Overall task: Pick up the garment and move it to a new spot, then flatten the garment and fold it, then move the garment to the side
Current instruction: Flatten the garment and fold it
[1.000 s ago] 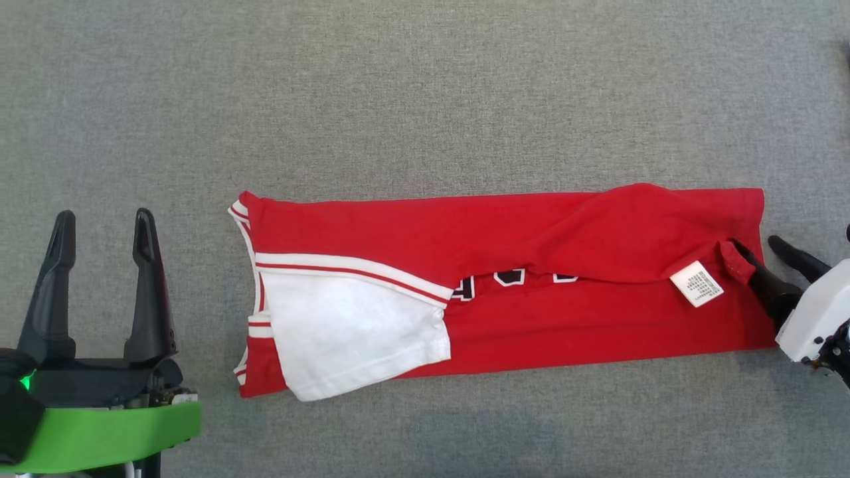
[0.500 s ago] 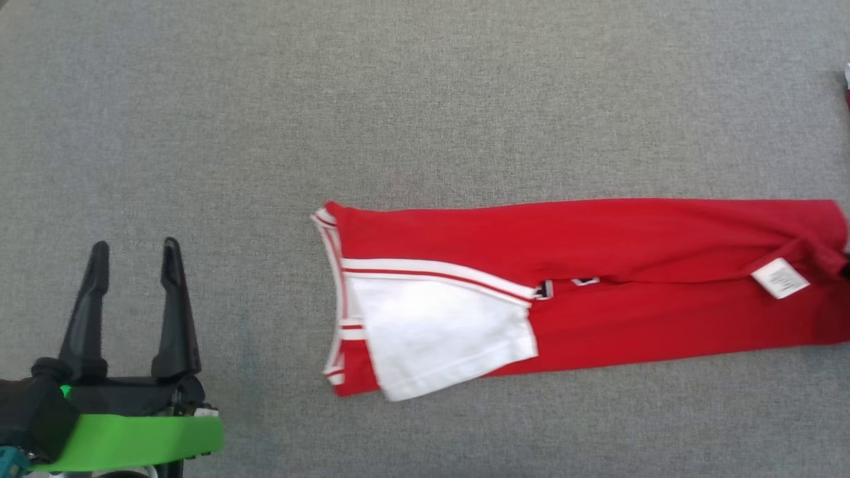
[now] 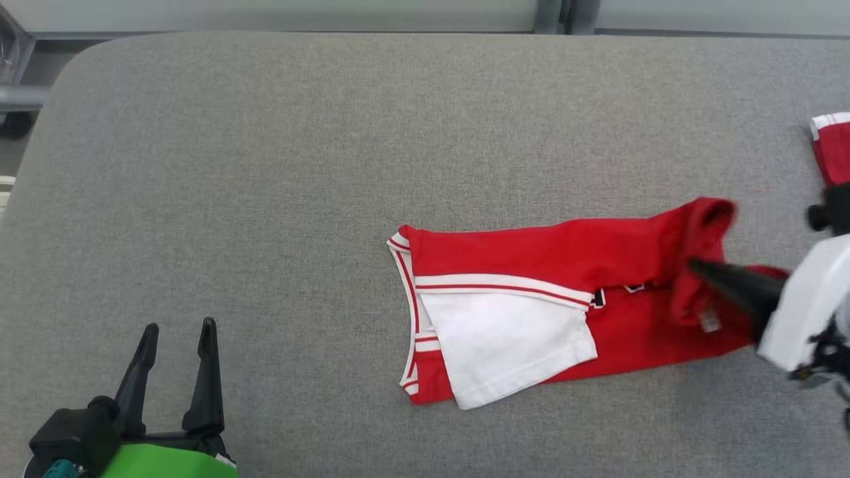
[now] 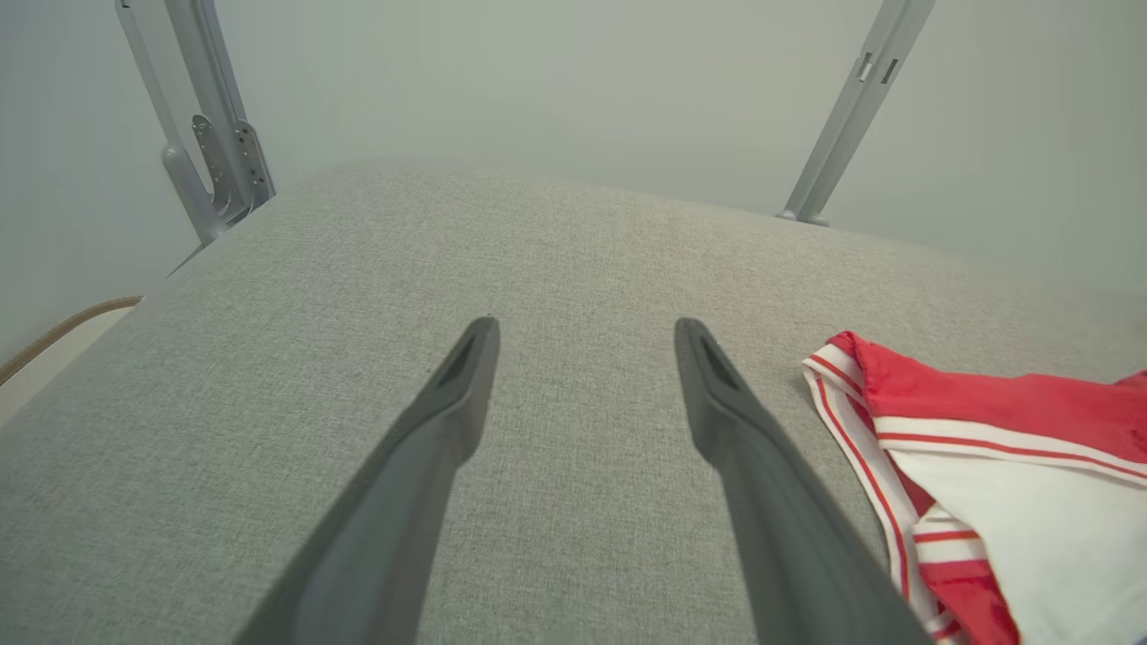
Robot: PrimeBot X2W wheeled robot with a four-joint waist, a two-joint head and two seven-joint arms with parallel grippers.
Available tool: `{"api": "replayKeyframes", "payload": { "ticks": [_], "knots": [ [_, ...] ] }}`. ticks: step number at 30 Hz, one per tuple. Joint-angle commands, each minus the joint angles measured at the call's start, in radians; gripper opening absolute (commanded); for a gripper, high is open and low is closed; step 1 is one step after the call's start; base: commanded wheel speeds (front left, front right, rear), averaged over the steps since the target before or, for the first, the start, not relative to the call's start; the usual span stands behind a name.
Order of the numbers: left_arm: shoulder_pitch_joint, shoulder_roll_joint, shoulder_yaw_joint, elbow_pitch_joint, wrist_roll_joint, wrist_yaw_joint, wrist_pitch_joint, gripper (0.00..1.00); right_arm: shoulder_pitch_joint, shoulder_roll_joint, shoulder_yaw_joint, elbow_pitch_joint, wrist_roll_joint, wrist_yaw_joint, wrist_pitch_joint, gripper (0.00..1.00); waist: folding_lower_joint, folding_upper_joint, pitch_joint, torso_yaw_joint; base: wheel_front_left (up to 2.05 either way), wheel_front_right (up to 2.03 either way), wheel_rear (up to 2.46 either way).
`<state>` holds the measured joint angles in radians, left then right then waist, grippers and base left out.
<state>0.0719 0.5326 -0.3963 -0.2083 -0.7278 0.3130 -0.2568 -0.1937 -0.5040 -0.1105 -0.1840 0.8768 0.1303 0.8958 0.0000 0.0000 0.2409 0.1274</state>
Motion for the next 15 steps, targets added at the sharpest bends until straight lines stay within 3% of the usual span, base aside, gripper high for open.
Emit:
{"api": "replayKeyframes", "payload": {
  "ticks": [1,4,5,8,12,15],
  "knots": [
    [0.016,-0.01,0.003,0.014,0.0,-0.009,-0.007,1.0,0.023,0.069,0.046,-0.043,0.005,0.001,0.017,0.0,0.0,0.0,-0.045,0.005,0.0,0.0,0.0],
    [0.015,-0.027,-0.002,0.037,0.002,-0.021,-0.008,1.0,0.021,0.173,0.14,-0.073,-0.057,0.0,0.019,0.0,0.0,0.0,-0.051,0.003,0.0,0.0,0.0],
    [-0.001,-0.04,-0.01,0.049,0.005,-0.031,-0.008,1.0,0.003,0.248,0.205,-0.042,-0.116,0.0,-0.005,0.0,0.0,0.0,-0.051,0.004,0.0,0.0,0.0],
    [-0.028,-0.062,-0.022,0.071,-0.002,-0.043,-0.008,1.0,-0.034,0.345,0.275,0.053,-0.218,0.001,-0.078,0.0,0.0,0.0,-0.052,0.007,0.0,0.0,0.0],
    [-0.058,-0.085,-0.049,0.106,0.002,-0.055,0.007,1.0,-0.091,0.421,0.344,0.223,-0.306,0.001,-0.204,0.0,0.0,0.0,-0.047,0.018,0.0,0.0,0.0],
    [-0.079,-0.096,-0.068,0.127,0.006,-0.065,0.012,1.0,-0.147,0.444,0.392,0.34,-0.33,0.001,-0.288,0.0,0.0,0.0,-0.044,0.025,0.0,0.0,0.0]
  ]
}}
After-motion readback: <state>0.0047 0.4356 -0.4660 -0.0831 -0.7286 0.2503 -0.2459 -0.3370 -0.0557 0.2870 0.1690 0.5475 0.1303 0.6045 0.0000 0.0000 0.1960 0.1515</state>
